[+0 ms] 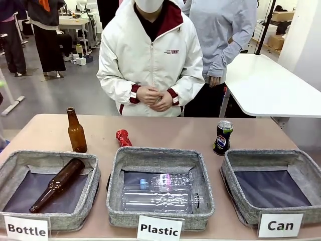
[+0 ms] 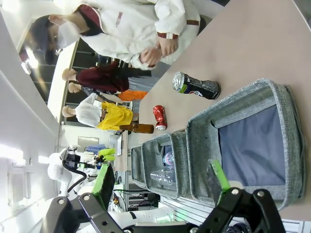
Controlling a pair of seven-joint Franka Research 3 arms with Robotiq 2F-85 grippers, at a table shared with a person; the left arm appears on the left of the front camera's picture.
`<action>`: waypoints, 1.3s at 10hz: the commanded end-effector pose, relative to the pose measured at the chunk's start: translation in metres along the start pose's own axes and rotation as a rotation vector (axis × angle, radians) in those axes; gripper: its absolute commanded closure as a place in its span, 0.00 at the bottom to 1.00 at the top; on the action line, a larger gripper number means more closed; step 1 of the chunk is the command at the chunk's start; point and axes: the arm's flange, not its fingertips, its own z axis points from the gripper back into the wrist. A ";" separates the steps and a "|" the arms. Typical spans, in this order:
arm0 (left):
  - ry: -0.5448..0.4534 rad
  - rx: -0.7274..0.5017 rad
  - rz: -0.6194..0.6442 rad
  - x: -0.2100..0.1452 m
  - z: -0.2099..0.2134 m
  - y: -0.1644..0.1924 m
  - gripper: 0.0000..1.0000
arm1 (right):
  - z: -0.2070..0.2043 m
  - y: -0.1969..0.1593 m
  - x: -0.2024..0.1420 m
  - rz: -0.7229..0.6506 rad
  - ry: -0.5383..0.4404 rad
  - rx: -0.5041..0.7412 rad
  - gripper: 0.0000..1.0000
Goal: Sort the can waste into the basket.
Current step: Pick up the can waste from the table and place it in the right Fabric basket.
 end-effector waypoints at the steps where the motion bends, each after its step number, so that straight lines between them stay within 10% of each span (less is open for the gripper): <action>1: 0.042 0.277 0.052 0.086 -0.076 -0.110 0.00 | 0.000 0.001 0.003 0.025 -0.010 0.022 0.00; 5: 0.143 0.486 0.042 0.162 -0.147 -0.181 0.00 | 0.000 0.001 0.003 0.025 -0.010 0.022 0.00; 10: 0.149 0.498 0.060 0.181 -0.182 -0.168 0.00 | 0.000 0.001 0.003 0.025 -0.010 0.022 0.00; 13: -0.325 0.465 -0.144 0.191 -0.241 -0.174 0.00 | 0.000 0.001 0.003 0.025 -0.010 0.022 0.00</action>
